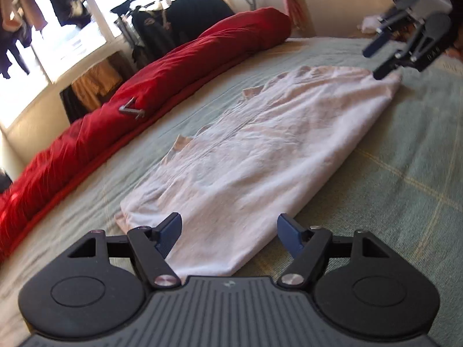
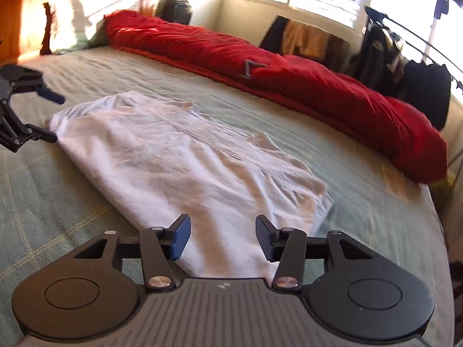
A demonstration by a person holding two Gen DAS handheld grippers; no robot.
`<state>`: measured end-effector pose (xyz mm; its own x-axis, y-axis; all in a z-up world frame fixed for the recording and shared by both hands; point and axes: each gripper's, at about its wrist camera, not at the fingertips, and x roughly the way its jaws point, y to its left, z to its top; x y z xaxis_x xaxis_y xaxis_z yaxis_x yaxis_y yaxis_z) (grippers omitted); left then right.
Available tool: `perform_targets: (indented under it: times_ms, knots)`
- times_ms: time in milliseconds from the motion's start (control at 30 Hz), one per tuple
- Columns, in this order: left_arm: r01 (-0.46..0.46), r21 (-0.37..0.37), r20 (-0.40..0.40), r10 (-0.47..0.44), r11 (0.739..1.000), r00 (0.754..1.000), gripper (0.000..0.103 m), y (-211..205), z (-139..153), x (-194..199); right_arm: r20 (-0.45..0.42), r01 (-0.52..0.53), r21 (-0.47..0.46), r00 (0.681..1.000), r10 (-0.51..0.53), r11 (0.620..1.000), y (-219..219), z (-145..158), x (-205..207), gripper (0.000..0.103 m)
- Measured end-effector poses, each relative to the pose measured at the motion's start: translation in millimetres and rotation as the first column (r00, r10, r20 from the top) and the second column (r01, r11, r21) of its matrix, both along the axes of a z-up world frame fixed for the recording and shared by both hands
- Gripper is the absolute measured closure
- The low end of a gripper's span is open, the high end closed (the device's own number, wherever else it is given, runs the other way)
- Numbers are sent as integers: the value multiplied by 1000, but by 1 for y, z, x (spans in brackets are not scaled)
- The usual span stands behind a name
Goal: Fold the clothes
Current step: 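Roll both grippers and pinch the side edge of the folded shirt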
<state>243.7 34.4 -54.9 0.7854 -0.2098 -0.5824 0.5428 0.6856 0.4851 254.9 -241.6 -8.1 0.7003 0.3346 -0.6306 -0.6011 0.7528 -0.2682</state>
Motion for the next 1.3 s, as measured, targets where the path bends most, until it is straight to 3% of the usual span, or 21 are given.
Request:
perform_targets:
  times_ms: [133,300,500,633,933,1133,1300]
  knots:
    - [124,263,92,-153,957,984,29,-44,-27,-19,56,-138,-173,987,150,975,56,-19,-18,41]
    - [140,392,176,-224,909,959,29,-66,-44,-21,116,-180,-297,968,223,938,95,-46,-22,41]
    - [148,443,234,-273,884,933,28,-88,-54,-6,177,-195,-335,948,265,922,123,-55,-12,34]
    - [131,438,261,-266,889,928,22,-84,-55,0,212,-179,-353,941,265,918,117,-58,-10,29]
    - [-25,476,276,-122,879,953,22,-32,-54,-3,267,-3,-484,952,151,875,48,-62,-9,27]
    - [-58,498,278,-97,865,956,22,-31,-53,-4,260,42,-461,961,89,886,35,-64,2,27]
    - [-16,503,283,-148,864,948,22,-53,-52,4,263,-17,-420,954,140,907,62,-62,7,28]
